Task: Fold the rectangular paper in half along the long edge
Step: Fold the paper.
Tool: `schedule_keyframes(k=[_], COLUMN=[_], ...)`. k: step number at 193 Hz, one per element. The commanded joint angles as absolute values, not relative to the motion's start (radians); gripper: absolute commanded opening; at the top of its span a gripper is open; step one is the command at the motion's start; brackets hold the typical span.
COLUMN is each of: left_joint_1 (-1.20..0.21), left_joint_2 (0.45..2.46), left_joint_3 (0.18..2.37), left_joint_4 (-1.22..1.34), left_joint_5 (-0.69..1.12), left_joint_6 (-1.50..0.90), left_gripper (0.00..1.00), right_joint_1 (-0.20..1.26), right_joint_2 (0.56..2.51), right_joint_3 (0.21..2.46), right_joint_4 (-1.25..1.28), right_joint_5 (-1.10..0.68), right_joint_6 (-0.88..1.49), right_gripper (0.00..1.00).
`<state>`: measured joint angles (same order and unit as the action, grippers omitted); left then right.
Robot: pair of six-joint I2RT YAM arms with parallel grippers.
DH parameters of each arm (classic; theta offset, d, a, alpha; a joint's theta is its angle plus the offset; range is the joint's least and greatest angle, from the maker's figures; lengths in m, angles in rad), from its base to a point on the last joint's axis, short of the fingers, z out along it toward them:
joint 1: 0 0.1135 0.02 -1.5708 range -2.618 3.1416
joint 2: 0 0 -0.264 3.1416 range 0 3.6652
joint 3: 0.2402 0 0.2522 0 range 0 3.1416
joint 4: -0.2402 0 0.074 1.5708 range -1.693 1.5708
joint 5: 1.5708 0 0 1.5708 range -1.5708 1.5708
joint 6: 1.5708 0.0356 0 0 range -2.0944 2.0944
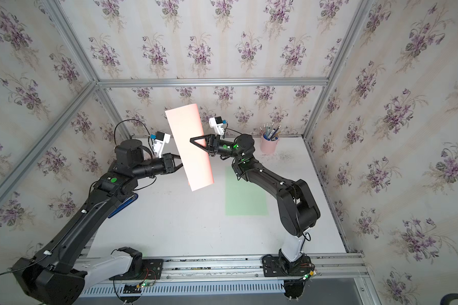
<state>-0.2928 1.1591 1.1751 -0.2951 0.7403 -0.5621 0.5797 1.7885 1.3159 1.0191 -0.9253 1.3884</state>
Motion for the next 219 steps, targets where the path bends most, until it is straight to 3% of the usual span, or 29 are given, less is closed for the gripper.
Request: schedule_keyframes(k=[1, 26, 60, 89, 219], left_joint_1=[-0.293, -0.293, -0.292, -0.29, -0.26], left_joint_2=[1.151, 1.144, 1.125, 1.105, 1.086], left_joint_3=[1.172, 1.172, 1.169, 1.187, 1.283], left_joint_4=[-0.266, -0.269, -0.266, -0.312, -0.305], left_joint_5=[0.748, 0.743, 0.731, 0.702, 0.757], left_joint_6=[-0.555, -0.551, -0.554, -0.53, -0.595], left_gripper=[0.09, 0.12, 0.39, 0.49, 0.53], right_joint_1=[0.581, 0.582, 0.577, 0.563, 0.552], right_joint_2=[1.78, 1.775, 1.767, 1.751, 1.707], right_joint_3=[1.31, 1.302, 1.295, 1.281, 1.281], right_joint_4=[1.059, 1.064, 1.072, 1.086, 0.95], right_joint_5=[-0.912, -0.9, -0.889, -0.879, -0.881], right_joint_6=[1.391, 1.385, 1.385, 1.394, 1.309], right_gripper=[0.37, 0.38, 0.37, 0.37, 0.37])
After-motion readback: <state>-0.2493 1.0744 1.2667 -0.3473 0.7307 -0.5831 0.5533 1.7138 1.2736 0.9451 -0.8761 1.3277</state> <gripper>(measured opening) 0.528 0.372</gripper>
